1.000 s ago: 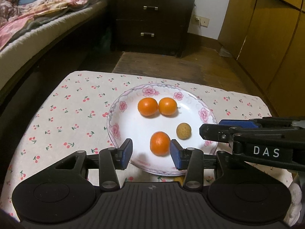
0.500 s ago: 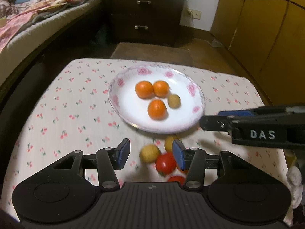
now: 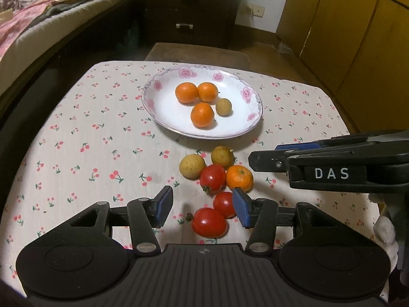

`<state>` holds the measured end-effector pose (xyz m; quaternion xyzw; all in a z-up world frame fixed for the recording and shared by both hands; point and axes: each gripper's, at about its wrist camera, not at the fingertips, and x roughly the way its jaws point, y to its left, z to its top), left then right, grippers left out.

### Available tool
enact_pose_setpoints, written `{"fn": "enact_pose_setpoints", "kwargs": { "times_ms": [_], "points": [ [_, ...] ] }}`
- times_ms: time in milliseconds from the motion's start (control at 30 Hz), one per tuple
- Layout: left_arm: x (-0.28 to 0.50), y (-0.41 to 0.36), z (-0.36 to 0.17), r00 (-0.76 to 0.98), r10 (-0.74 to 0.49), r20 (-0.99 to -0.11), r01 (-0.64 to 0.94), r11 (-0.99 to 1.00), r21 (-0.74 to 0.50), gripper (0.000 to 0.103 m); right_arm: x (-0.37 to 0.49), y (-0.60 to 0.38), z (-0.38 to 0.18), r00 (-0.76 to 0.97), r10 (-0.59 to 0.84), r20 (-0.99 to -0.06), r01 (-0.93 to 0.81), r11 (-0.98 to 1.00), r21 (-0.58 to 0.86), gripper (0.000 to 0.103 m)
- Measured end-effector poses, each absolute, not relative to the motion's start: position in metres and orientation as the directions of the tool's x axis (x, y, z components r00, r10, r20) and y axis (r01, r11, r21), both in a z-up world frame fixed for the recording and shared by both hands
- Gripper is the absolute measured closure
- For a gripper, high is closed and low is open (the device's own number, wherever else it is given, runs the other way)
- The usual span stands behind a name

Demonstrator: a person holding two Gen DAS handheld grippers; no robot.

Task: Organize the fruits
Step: 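Withdraw both tools from the bowl toward the remaining fruits, then grasp a tangerine with the right tool while the left tool grasps a red tomato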

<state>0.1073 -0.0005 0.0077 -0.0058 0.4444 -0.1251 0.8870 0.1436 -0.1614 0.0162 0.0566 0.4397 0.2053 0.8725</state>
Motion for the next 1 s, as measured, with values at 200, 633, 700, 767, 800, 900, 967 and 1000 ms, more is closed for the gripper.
{"fn": "enact_pose_setpoints", "kwargs": {
  "times_ms": [200, 633, 700, 767, 800, 900, 967, 1000],
  "points": [
    [0.102, -0.002, 0.005, 0.562, -0.238, -0.793, 0.226, 0.965, -0.129, 0.042, 0.143, -0.157, 0.007, 0.514, 0.392, -0.763, -0.314, 0.914, 0.258, 0.060],
    [0.097, -0.005, -0.003, 0.534, -0.246, -0.809, 0.249, 0.960, -0.127, 0.040, 0.150, -0.149, -0.003, 0.484, 0.397, -0.780, -0.328, 0.909, 0.259, 0.060],
    [0.095, -0.006, -0.005, 0.528, -0.248, -0.812, 0.258, 0.958, -0.124, 0.039, 0.151, -0.148, -0.005, 0.478, 0.398, -0.783, -0.332, 0.907, 0.259, 0.060],
    [0.094, -0.008, -0.008, 0.523, -0.245, -0.816, 0.270, 0.956, -0.113, 0.039, 0.152, -0.145, -0.008, 0.471, 0.398, -0.787, -0.336, 0.906, 0.258, 0.060],
    [0.094, -0.009, -0.008, 0.523, -0.242, -0.817, 0.273, 0.956, -0.108, 0.039, 0.153, -0.144, -0.009, 0.468, 0.398, -0.789, -0.338, 0.906, 0.256, 0.060],
    [0.095, -0.010, -0.011, 0.518, -0.239, -0.821, 0.278, 0.955, -0.102, 0.038, 0.155, -0.140, -0.012, 0.461, 0.397, -0.794, -0.345, 0.904, 0.252, 0.059],
    [0.097, -0.010, -0.014, 0.514, -0.238, -0.824, 0.278, 0.955, -0.103, 0.038, 0.156, -0.139, -0.014, 0.460, 0.396, -0.795, -0.346, 0.904, 0.250, 0.059],
    [0.097, -0.011, -0.015, 0.513, -0.237, -0.825, 0.277, 0.955, -0.102, 0.038, 0.157, -0.138, -0.014, 0.461, 0.395, -0.794, -0.346, 0.905, 0.249, 0.059]
  ]
}}
